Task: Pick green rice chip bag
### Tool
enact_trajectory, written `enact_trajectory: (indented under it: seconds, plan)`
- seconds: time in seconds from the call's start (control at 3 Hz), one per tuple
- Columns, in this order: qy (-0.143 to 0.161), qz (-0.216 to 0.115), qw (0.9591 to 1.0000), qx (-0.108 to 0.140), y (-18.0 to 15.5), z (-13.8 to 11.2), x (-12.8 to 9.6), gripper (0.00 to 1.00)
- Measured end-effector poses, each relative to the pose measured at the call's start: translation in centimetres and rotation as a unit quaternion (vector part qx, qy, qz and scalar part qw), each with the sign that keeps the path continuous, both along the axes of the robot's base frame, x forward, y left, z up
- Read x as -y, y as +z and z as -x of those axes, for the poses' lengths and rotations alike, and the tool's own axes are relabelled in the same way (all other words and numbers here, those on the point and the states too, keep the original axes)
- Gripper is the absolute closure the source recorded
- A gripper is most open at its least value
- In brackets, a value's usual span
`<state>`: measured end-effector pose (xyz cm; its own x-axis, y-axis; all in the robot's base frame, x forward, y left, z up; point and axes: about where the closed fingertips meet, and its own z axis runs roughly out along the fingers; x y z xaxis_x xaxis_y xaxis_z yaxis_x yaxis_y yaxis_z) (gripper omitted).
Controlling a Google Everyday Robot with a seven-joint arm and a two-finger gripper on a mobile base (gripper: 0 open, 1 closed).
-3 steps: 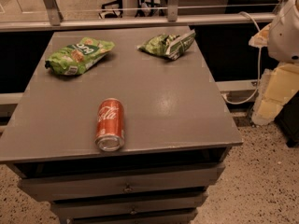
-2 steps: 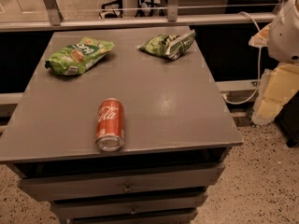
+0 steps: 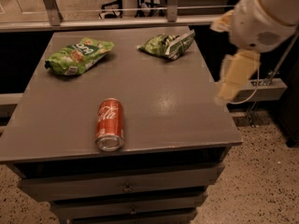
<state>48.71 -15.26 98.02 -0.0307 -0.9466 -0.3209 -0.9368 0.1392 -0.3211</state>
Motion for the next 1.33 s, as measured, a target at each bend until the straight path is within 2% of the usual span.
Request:
enact_trajectory:
  seconds: [0.33,0.67,1.0,1.33]
  plan:
    - [0.054,-0.046,0.9971,0.029,0.2,-3.3,-4.4,0.00]
    - [0.101,-0.087,0.9903,0.039,0.6,-5.3,-10.1,0.00]
    - [0.102,-0.093,0.9896,0.039,0.4,-5.6,-10.6,0.00]
    - [0.121,-0.168,0.9776,0.038,-1.9,-9.2,-17.1,0.00]
